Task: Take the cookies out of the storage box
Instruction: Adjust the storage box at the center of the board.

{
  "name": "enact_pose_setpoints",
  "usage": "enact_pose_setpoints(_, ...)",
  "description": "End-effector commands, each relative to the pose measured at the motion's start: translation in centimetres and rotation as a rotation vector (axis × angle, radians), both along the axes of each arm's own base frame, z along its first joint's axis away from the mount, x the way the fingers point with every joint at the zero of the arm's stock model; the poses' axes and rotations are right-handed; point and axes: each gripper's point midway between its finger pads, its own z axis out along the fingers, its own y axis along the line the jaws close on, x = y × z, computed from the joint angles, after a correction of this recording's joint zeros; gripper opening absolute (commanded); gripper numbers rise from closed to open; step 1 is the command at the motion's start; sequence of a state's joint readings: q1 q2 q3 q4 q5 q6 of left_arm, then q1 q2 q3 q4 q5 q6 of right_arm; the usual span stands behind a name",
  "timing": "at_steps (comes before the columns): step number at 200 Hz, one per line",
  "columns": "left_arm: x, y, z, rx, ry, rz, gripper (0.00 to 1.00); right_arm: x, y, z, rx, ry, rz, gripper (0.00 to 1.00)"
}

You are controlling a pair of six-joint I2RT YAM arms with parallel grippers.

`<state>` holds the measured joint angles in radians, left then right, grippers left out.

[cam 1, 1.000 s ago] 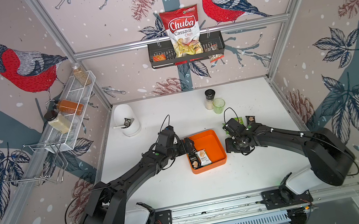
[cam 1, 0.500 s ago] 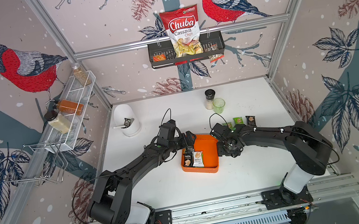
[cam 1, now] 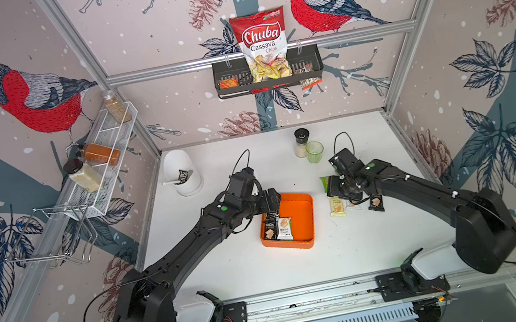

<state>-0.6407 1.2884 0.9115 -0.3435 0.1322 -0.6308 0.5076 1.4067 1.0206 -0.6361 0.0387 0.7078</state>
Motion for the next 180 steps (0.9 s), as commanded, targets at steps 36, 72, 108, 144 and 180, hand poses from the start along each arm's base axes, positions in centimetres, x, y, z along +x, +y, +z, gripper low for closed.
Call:
enact_pose_setpoints(36,-3.4,-0.1,-2.8,0.102,0.1,0.144,0.71,1.2,-1.1,2.4,0.072,-0.062,0.12,0.66)
enact_pose_setpoints(72,-4.5,-2.0,-4.4,0.197,0.132,0.141,0.62,0.6,-1.1,2.0,0.11,-0.058,0.163,0.66)
enact_pose_setpoints(108,-4.8,-3.3,-6.0,0.252,0.182,0.144,0.6,-0.1,-1.4,1.4,0.125,-0.051,0.188,0.66)
enact_pose_setpoints(144,-4.6,-2.9,-7.3,0.341,0.205,0.174,0.66,-0.3,-2.0,1.3,0.13,-0.053,0.187,0.66)
enact_pose_setpoints(180,-4.0,-4.1,-8.3,0.391,0.216,0.135,0.65,-0.2,-2.7,1.6,0.127,-0.071,0.174,0.66)
